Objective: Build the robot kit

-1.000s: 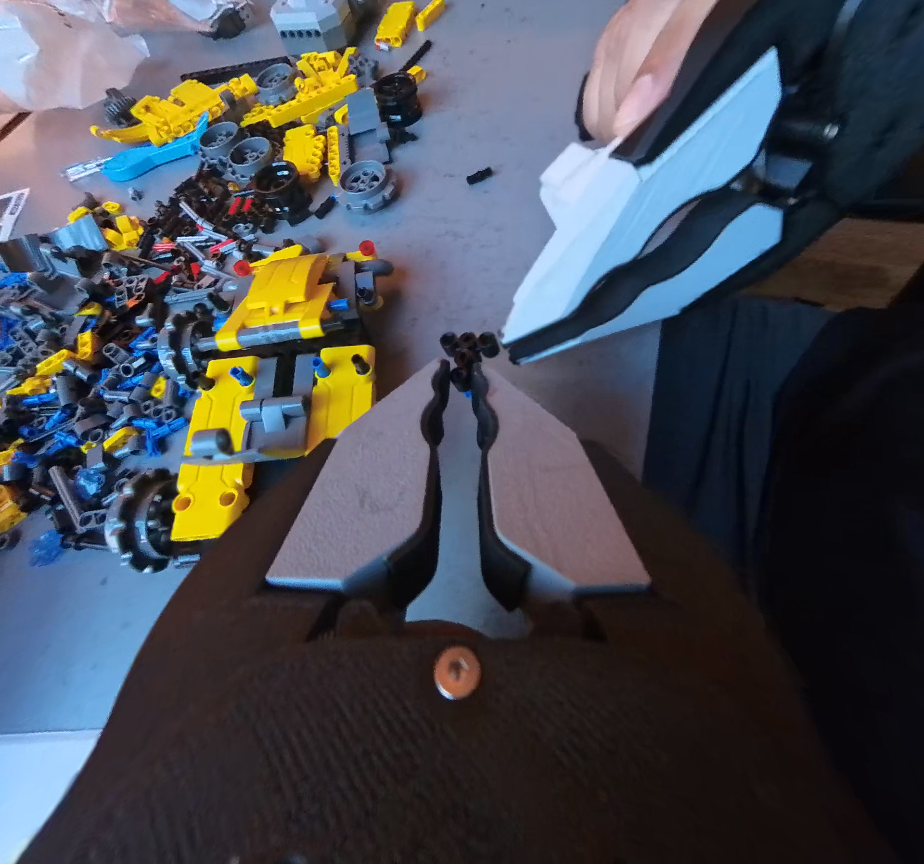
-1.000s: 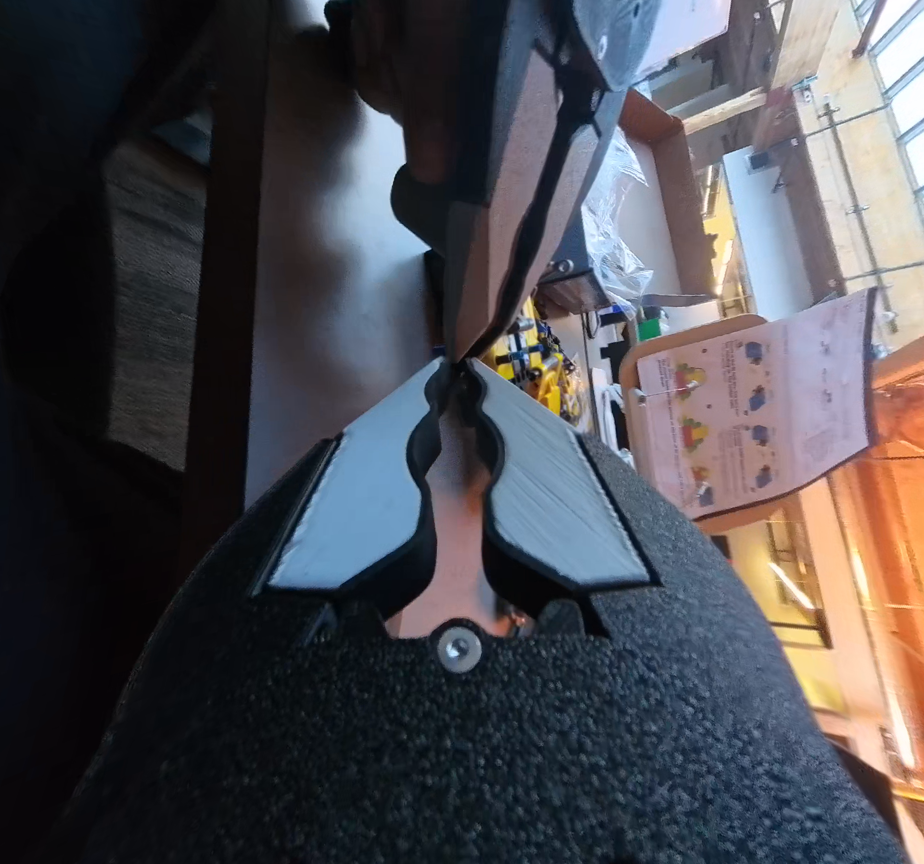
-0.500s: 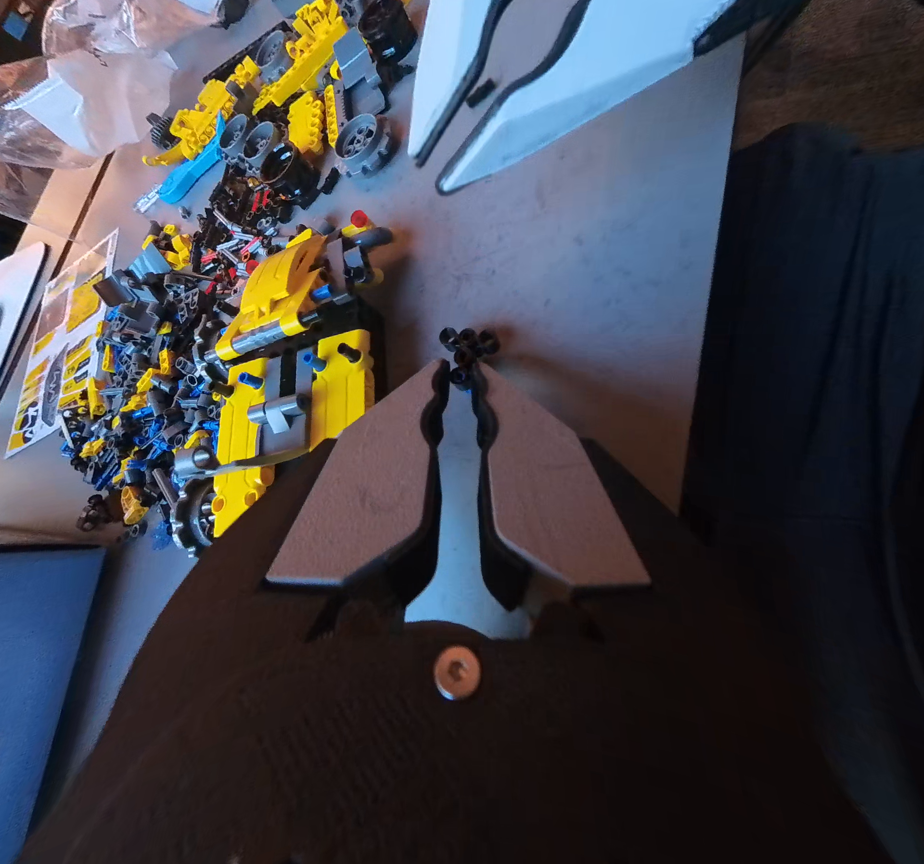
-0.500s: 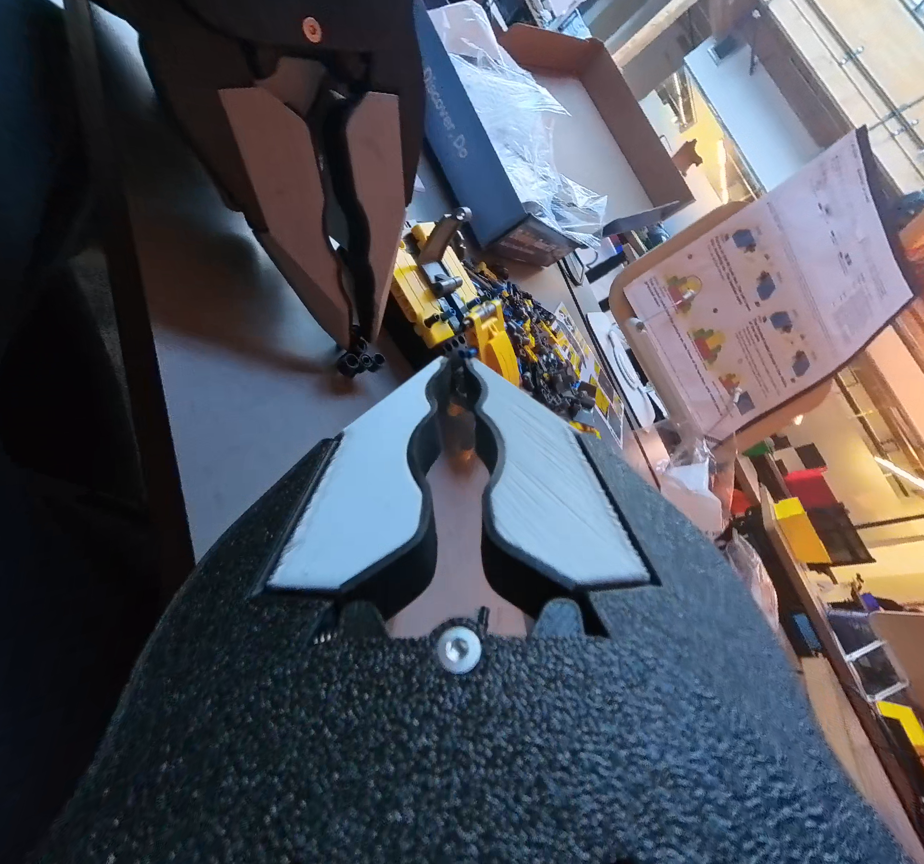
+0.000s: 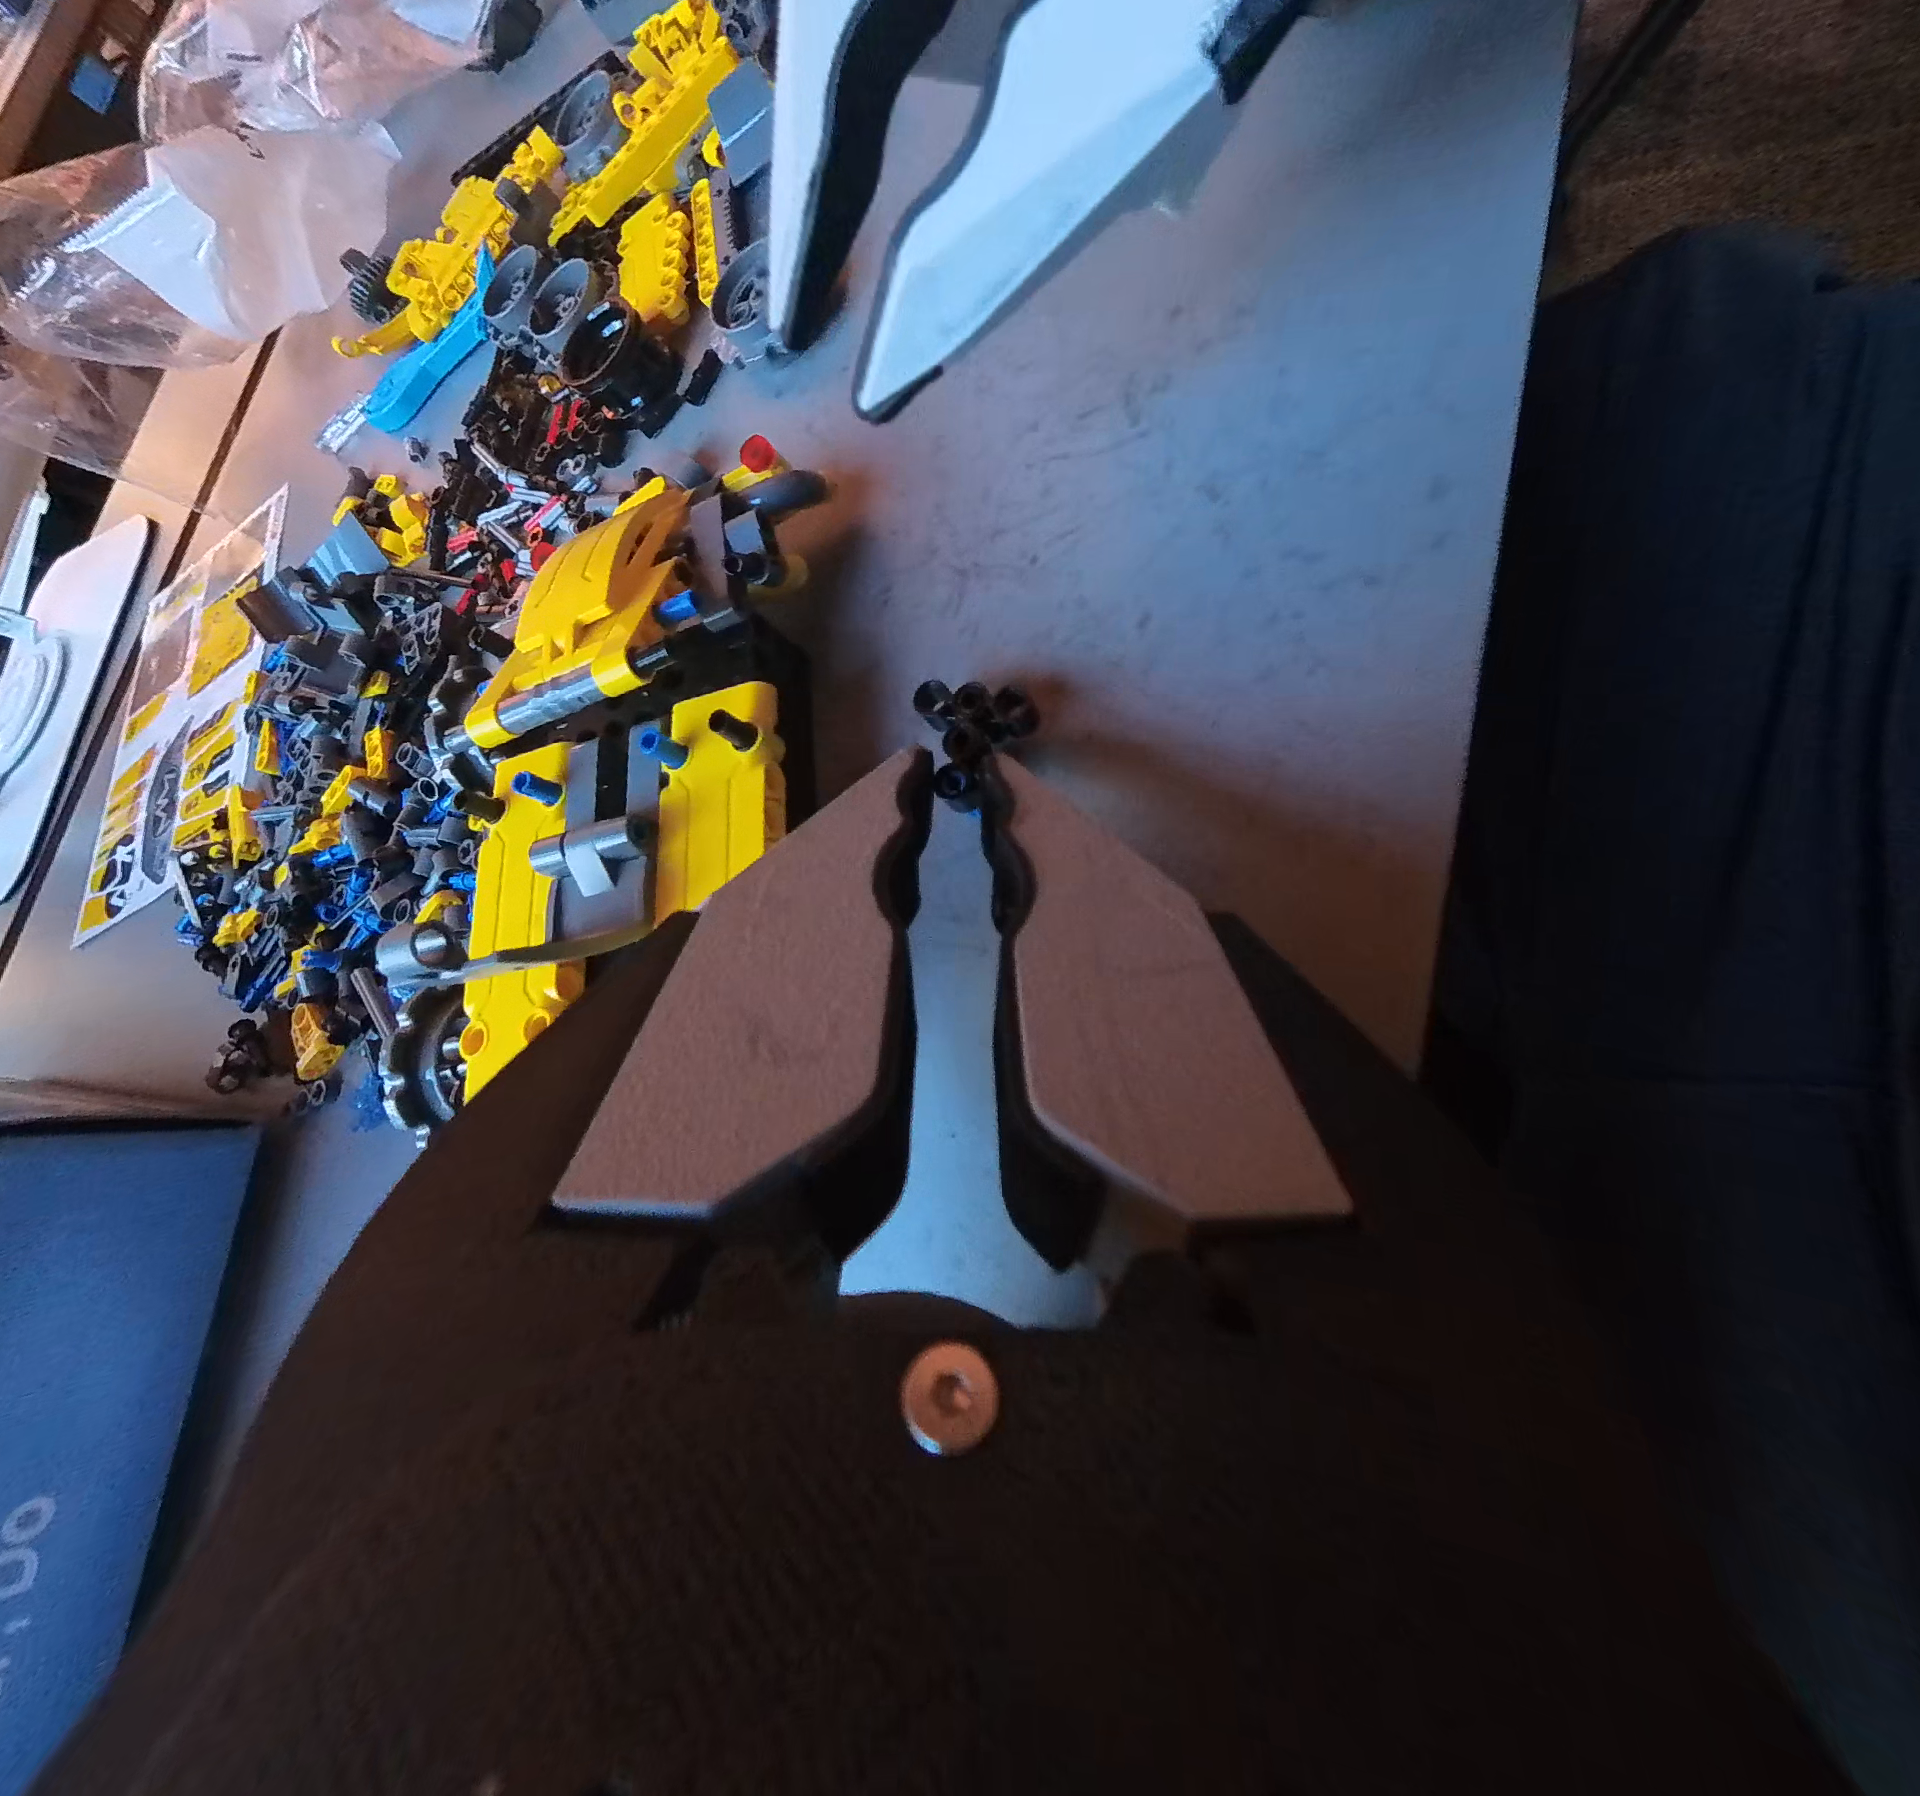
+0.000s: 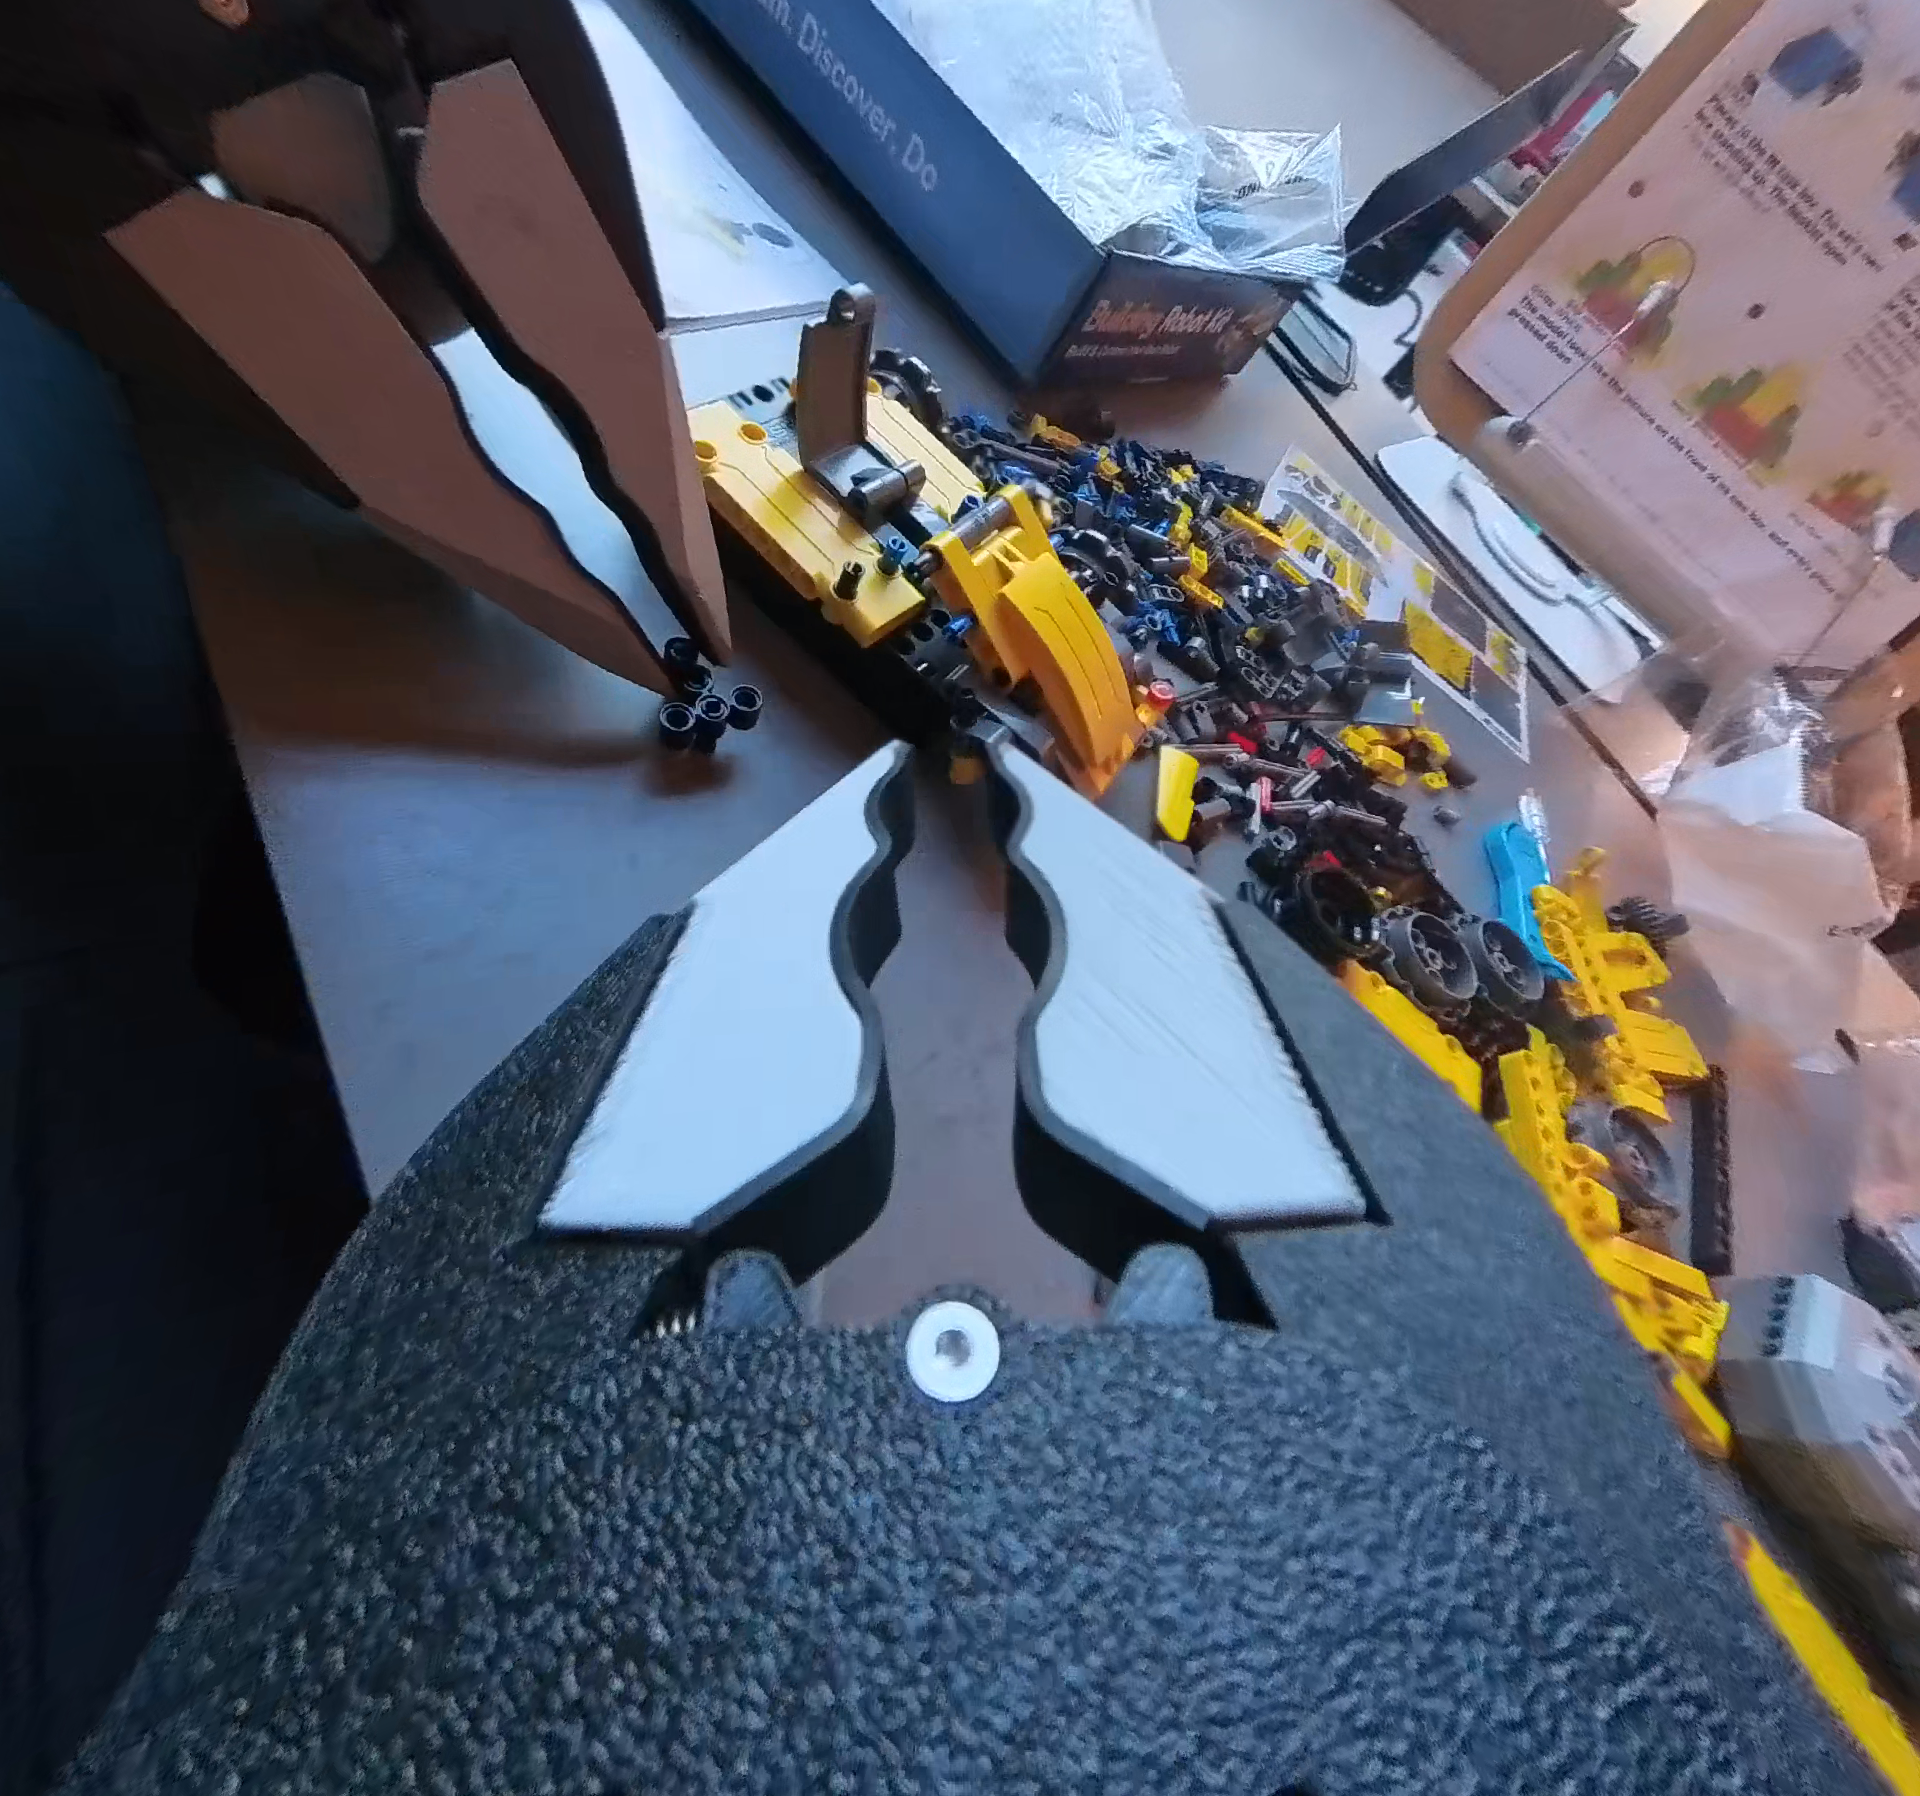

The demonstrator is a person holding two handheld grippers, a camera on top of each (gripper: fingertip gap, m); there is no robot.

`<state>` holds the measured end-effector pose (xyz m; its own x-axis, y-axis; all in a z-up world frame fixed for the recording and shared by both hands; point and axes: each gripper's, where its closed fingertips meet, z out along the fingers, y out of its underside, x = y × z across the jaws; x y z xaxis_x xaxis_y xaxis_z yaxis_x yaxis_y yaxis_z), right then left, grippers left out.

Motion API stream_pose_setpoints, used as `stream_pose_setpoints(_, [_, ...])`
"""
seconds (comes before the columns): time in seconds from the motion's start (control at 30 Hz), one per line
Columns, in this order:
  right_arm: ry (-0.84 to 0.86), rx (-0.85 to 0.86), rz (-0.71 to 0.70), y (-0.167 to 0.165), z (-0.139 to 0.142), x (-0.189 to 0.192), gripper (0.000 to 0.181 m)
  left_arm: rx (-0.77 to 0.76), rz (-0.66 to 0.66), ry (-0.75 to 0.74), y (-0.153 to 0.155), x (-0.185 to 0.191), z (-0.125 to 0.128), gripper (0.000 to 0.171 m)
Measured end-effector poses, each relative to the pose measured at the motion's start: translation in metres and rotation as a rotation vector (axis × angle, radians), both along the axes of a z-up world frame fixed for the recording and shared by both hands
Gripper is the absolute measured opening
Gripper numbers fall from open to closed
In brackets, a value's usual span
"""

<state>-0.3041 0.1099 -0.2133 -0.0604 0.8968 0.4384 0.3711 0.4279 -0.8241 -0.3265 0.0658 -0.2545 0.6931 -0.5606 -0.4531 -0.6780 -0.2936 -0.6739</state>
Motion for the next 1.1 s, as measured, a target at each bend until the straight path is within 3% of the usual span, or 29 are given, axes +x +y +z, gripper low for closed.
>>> stream_pose_setpoints(0.23, [-0.044,-0.106,0.040,0.0032,-0.0057,-0.0032,0.013,-0.007,0.000,-0.010,0.0000,-0.0001,0.0001,0.005])
stream_pose_setpoints(1.1, [0.021,-0.076,0.080,0.0004,0.0031,-0.0059,0.009,-0.026,0.005,-0.071,0.0006,-0.0014,0.0032,0.011])
